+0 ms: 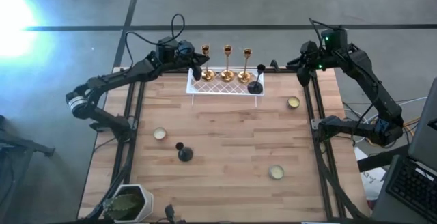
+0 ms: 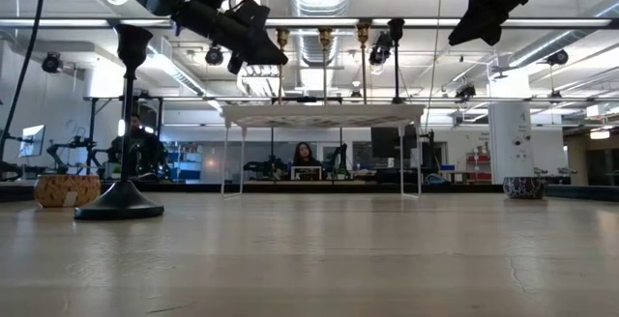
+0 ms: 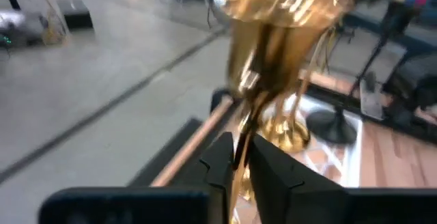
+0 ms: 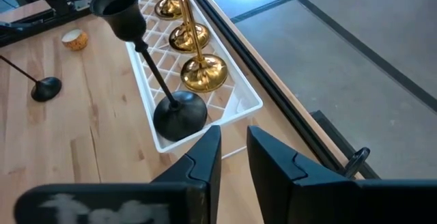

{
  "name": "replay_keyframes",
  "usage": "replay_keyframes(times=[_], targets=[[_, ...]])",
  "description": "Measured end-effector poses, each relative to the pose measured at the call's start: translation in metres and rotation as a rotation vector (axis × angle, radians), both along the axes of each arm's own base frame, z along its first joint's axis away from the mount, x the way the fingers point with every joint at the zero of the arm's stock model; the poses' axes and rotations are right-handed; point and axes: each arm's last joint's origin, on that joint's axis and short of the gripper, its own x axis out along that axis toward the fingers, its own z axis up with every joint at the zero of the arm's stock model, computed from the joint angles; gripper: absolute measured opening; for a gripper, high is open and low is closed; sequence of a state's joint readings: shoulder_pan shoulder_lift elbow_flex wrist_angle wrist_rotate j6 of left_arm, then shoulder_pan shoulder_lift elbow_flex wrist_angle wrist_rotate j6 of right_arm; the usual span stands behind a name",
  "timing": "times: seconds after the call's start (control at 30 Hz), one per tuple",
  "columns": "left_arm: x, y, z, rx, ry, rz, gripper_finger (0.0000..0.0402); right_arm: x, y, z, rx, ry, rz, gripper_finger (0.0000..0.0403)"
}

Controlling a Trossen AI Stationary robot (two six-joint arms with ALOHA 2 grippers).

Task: Pick & Place candle stick holders
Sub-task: Put the gold candle holder on the shelf, then put the black candle holder on the shelf

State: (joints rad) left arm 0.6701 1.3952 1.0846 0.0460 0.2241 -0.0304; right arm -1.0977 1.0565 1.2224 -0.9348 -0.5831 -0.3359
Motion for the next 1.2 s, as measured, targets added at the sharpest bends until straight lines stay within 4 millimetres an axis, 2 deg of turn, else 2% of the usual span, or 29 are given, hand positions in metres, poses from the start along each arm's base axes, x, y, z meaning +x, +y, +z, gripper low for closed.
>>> replay_keyframes(times=[0.17,0.53,0.8,1.0,1.2], targets=[[0.000,0.000,-0.004,-0.019,0.017,0.003,0.0093,0.000,0.000,0.000,0.000,0.000,0.000,0.0066],[-0.002,-0.001,-0.001,-0.013,0.013,0.013,0.0131,0.000,0.000,0.000,0.005,0.000,-0.002,0.0082],[-0.004,-0.003,-0.004,-0.045,0.050,0.014,0.0170,0.000,0.000,0.000,0.006,0.001,-0.002,0.0071],[-0.012,-0.009,0.000,-0.061,0.086,0.010,0.0194,0.000,0.000,0.000,0.007,0.001,-0.002,0.0064],[-0.029,-0.022,0.015,-0.054,0.091,0.009,0.0200,0.000,0.000,0.000,0.007,0.001,-0.002,0.0067]])
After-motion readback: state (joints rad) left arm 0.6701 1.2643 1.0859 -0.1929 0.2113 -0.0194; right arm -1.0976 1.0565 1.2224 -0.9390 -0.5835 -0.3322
